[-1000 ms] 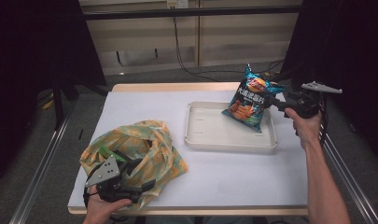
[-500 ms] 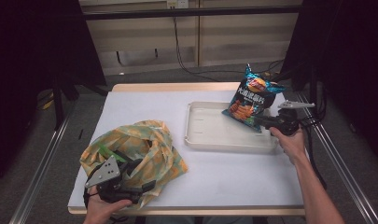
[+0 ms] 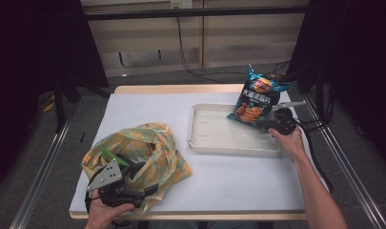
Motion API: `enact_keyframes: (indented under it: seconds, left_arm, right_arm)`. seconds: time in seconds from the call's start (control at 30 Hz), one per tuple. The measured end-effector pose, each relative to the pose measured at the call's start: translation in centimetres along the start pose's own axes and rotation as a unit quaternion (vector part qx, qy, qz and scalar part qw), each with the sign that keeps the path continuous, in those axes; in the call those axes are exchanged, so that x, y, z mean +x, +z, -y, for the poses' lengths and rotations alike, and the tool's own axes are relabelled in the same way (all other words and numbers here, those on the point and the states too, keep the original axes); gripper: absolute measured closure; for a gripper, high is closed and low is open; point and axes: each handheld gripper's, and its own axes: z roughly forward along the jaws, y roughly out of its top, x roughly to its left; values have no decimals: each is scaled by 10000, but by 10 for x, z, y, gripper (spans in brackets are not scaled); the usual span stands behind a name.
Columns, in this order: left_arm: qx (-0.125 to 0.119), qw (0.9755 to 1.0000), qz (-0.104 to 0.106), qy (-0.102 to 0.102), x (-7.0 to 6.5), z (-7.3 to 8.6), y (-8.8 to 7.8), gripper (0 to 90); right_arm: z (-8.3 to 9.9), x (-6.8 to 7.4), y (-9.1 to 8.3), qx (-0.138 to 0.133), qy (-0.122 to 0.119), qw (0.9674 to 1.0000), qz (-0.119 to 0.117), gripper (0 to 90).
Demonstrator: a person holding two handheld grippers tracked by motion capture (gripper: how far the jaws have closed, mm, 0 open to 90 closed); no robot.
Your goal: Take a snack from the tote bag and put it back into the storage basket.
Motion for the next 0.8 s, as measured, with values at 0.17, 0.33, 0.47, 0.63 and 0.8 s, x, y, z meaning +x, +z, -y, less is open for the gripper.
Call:
enact_keyframes:
  seconds: [0.17,0.33,0.47,0.63,0.8]
  left_arm:
    - [-13,10000,-4,0,0,0,0,167]
    - [26,10000,-73,-2,-1,-1,-1,167]
    - [-5,10000,-14,-6,-1,0,-1,168]
    - [30,10000,-48,15,-1,-1,-1,167]
    - [24,10000,-53,2,-1,0,-1,167]
  right_arm:
    - [-5,-3,-1,-1,-6,10000,97,897]
    - [-7,-5,-1,84,-58,9998,188,900]
    - [-7,-7,-1,89,-66,9995,284,900]
    - [-8,-10,-2,82,-60,9992,378,900]
    - [-9,-11,0,30,-79,9989,462,900]
